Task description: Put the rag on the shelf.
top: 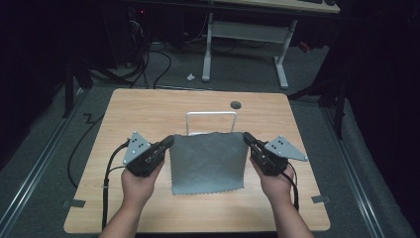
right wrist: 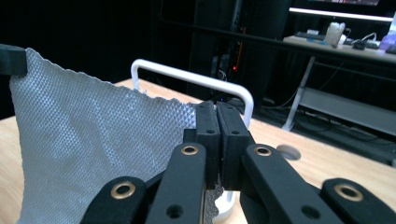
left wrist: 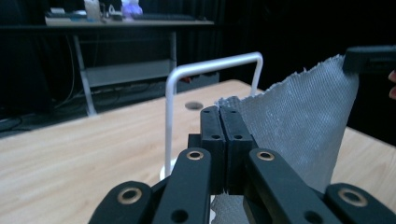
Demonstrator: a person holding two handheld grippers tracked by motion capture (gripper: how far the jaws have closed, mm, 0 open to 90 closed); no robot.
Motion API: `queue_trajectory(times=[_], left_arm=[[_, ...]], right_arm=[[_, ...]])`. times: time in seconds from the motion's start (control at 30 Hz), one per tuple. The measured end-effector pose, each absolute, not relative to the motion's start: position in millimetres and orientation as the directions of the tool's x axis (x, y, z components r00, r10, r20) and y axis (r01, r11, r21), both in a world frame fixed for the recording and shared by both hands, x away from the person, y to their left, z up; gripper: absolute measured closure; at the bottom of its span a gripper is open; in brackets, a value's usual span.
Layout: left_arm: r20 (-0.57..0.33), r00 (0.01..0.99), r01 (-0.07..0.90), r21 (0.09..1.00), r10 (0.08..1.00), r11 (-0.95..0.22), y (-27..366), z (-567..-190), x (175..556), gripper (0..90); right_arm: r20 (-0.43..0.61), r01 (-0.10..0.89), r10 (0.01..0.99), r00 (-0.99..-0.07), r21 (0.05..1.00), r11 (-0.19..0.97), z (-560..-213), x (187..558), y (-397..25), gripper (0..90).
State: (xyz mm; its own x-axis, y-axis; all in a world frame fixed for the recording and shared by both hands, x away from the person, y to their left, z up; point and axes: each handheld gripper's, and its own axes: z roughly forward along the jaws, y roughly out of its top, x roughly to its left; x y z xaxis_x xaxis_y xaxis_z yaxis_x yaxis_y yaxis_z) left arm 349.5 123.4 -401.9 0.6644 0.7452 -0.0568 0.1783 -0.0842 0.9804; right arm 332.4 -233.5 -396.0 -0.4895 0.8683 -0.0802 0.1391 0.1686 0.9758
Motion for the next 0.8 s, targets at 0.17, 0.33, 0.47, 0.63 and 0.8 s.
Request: queue_trajectory(times=[0.17,0.33,0.47,0.63,0.8], left_arm=[[-0.041,0.659,0.15,0.985,0.751,-0.079,125,-387,354,89.1],[-0.008,0.65,0.128,0.987,0.76,-0.099,122,-381,363,89.1],[-0.005,0.645,0.133,0.985,0.764,-0.105,120,-377,372,89.1],[-0.001,0.641,0.124,0.987,0.767,-0.102,118,-368,381,89.2],[0.017,0.627,0.103,0.989,0.779,-0.104,115,-358,395,89.2]], right_arm=[[-0.084,0.129,0.871,-0.485,0.978,0.166,-386,338,-234,89.5],[-0.061,0.128,0.875,-0.48,0.982,0.139,-378,345,-236,89.6],[-0.075,0.114,0.882,-0.465,0.983,0.143,-372,350,-236,89.6],[-0.068,0.108,0.889,-0.453,0.986,0.13,-365,360,-237,89.7],[-0.06,0.11,0.893,-0.447,0.986,0.122,-357,374,-238,89.8]])
